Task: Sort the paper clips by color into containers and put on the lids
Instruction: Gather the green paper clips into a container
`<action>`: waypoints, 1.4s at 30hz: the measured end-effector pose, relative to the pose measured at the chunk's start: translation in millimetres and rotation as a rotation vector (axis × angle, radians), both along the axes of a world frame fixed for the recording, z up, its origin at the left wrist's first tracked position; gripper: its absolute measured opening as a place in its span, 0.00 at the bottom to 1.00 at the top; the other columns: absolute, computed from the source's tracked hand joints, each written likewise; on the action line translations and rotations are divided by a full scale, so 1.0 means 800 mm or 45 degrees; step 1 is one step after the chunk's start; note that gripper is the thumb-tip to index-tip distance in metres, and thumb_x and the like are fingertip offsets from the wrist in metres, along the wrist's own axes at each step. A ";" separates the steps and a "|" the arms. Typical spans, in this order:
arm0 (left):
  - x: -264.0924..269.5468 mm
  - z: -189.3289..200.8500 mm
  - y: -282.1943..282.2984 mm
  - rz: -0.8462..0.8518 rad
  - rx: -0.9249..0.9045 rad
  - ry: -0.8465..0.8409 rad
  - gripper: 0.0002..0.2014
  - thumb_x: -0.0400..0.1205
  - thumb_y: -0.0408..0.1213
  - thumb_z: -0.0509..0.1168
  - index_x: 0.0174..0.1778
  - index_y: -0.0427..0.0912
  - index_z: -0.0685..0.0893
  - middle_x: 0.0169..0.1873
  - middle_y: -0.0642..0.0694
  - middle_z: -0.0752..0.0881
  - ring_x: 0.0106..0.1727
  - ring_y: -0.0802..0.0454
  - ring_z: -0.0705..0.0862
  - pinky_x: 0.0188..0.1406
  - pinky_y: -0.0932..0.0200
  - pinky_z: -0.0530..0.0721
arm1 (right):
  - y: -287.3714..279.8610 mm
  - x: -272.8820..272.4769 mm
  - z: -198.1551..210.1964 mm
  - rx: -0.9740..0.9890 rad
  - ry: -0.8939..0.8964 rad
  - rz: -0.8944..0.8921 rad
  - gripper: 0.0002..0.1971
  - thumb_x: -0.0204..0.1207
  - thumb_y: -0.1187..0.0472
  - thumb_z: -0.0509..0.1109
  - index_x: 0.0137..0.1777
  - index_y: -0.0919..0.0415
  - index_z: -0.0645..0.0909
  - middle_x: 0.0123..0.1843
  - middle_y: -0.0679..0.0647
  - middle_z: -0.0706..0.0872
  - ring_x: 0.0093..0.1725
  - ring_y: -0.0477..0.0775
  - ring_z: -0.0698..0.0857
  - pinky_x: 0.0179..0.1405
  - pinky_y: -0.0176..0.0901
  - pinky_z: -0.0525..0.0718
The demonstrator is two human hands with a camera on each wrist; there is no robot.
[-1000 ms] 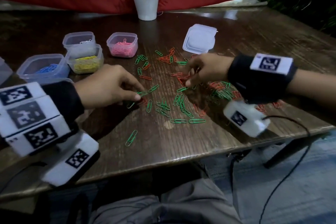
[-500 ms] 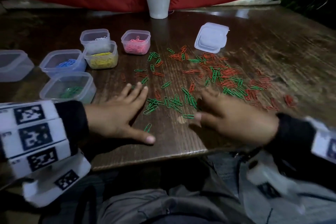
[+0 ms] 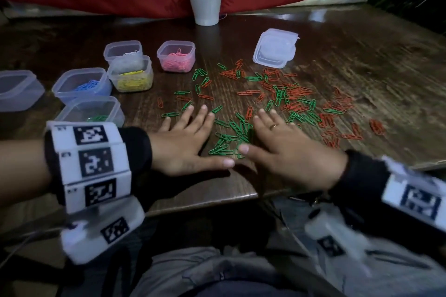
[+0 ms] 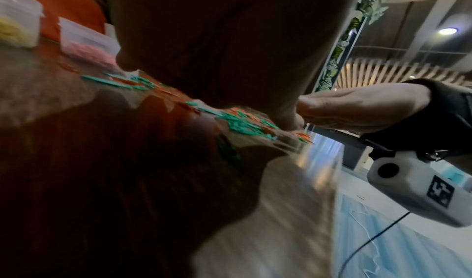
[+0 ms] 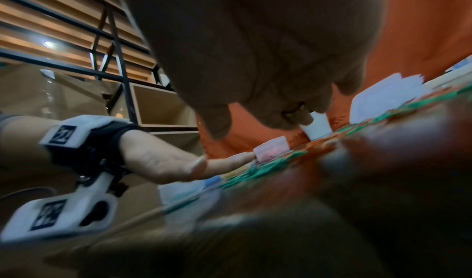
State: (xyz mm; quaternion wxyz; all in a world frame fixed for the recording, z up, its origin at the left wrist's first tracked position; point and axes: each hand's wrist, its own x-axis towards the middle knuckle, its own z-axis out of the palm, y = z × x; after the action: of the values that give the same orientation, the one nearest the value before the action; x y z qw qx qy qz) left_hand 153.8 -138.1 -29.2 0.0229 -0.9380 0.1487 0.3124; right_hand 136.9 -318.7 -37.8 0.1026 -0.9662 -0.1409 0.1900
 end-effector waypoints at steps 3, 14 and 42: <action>0.016 0.008 0.011 0.030 0.115 0.022 0.61 0.54 0.76 0.38 0.79 0.46 0.29 0.77 0.48 0.24 0.78 0.46 0.25 0.77 0.38 0.37 | -0.009 0.031 0.017 -0.085 0.103 0.086 0.36 0.79 0.37 0.45 0.83 0.54 0.41 0.83 0.53 0.33 0.81 0.54 0.32 0.81 0.57 0.41; 0.037 0.019 0.033 0.036 0.139 -0.181 0.65 0.54 0.75 0.50 0.81 0.42 0.34 0.79 0.45 0.29 0.82 0.46 0.35 0.79 0.44 0.47 | -0.006 0.084 0.034 -0.289 0.078 0.270 0.42 0.74 0.33 0.50 0.83 0.52 0.42 0.84 0.51 0.36 0.82 0.53 0.37 0.81 0.61 0.44; -0.036 -0.045 -0.023 0.196 -0.256 -0.281 0.65 0.47 0.76 0.37 0.77 0.44 0.24 0.78 0.49 0.25 0.78 0.53 0.25 0.77 0.40 0.36 | 0.011 -0.021 -0.025 0.212 -0.028 0.076 0.35 0.81 0.38 0.40 0.83 0.55 0.40 0.83 0.49 0.33 0.80 0.50 0.29 0.77 0.52 0.32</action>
State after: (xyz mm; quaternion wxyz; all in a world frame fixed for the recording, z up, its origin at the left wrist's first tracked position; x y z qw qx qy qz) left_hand 125.1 -156.5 -65.3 -0.0789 -0.9728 0.1033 0.1919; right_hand 120.1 -309.9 -58.1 0.1754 -0.9517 -0.1861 0.1698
